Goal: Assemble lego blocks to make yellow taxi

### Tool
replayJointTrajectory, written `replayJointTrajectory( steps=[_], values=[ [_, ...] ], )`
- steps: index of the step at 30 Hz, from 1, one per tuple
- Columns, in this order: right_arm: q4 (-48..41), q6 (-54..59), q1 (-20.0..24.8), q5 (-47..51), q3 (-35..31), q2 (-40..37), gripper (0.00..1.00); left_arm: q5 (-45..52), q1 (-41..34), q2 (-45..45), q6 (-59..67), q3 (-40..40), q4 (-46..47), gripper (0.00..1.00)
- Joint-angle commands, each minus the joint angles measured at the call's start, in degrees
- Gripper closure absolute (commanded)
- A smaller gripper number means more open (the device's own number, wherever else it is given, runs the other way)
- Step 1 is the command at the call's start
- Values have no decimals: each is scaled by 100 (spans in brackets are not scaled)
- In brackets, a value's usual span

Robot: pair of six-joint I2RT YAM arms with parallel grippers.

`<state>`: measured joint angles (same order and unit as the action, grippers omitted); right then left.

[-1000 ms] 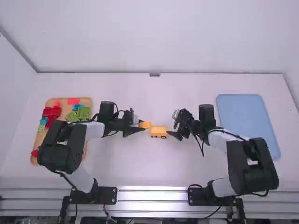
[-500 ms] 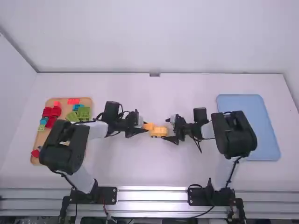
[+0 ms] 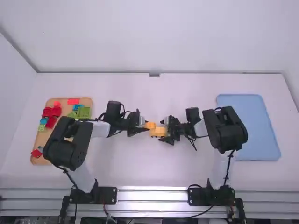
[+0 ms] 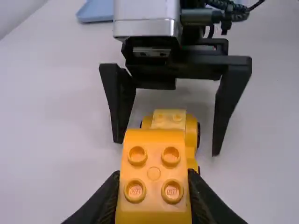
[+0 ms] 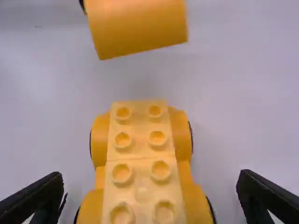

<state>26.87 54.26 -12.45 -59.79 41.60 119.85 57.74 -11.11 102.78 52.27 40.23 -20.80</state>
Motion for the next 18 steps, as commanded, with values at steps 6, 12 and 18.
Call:
replayJointTrajectory(
  steps=[6, 12, 18],
  values=[
    [-26, 7, -33, 175, 81, 87, 0, 286, -17, 229, -280, 66, -221, 86],
    [-31, 175, -42, 111, 74, 87, 12, 291, -31, 229, -299, 66, -199, 86],
    [-201, 507, -37, 87, 76, 87, 32, 267, -232, 229, -273, 63, -177, 87]
  ],
)
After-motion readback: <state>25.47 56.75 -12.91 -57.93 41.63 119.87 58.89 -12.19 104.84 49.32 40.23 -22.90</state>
